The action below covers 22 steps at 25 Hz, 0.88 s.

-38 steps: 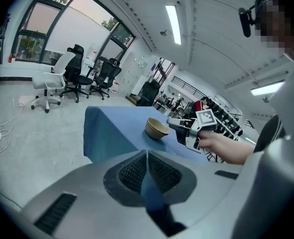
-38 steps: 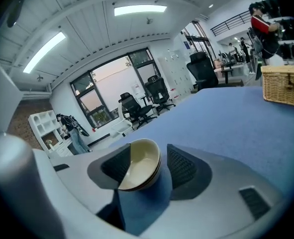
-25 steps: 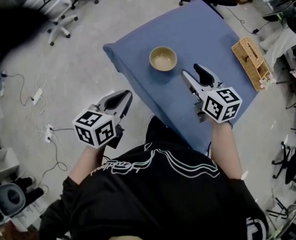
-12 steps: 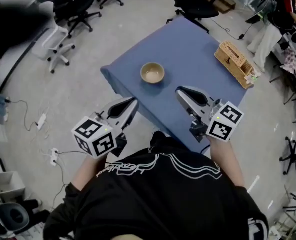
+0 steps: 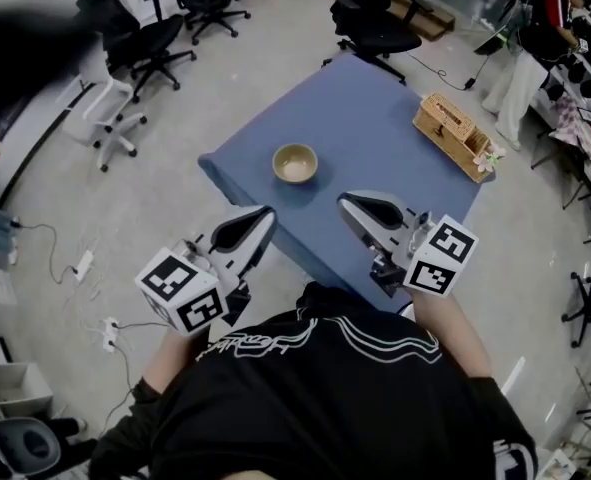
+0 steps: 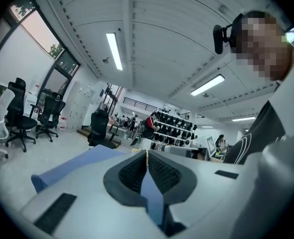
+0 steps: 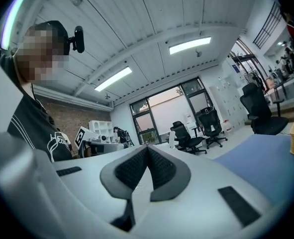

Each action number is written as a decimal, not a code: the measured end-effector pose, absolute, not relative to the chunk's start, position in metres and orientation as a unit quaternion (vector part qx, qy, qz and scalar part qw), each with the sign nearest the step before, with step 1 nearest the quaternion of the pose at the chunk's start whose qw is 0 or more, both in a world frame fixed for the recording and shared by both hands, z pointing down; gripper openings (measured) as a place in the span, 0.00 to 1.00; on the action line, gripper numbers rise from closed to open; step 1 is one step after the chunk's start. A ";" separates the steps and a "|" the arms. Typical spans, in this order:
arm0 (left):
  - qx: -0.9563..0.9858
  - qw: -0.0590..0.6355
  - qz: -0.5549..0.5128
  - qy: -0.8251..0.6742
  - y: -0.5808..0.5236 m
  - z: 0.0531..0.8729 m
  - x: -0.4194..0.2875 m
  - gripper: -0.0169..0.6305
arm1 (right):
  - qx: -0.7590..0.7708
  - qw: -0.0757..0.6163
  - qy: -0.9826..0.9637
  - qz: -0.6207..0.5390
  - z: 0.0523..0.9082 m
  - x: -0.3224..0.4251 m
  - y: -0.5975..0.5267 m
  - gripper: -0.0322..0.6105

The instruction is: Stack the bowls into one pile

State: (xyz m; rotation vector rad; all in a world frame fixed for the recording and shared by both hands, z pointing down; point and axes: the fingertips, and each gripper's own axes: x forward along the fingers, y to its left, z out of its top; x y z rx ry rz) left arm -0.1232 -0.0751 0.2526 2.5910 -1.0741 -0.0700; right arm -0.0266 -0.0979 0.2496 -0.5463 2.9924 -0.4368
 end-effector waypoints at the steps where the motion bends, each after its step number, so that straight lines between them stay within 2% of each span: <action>1: 0.911 0.164 -0.021 -0.377 -0.075 0.254 -0.120 0.08 | -0.178 0.036 0.973 -0.141 0.249 -0.025 -0.097 0.09; 8: 0.919 0.165 0.003 -0.357 -0.071 0.273 -0.094 0.08 | -0.181 0.043 0.970 -0.157 0.269 -0.013 -0.095 0.09; 22: 0.911 0.179 0.000 -0.372 -0.095 0.283 -0.098 0.08 | -0.197 0.040 0.967 -0.160 0.279 -0.008 -0.118 0.09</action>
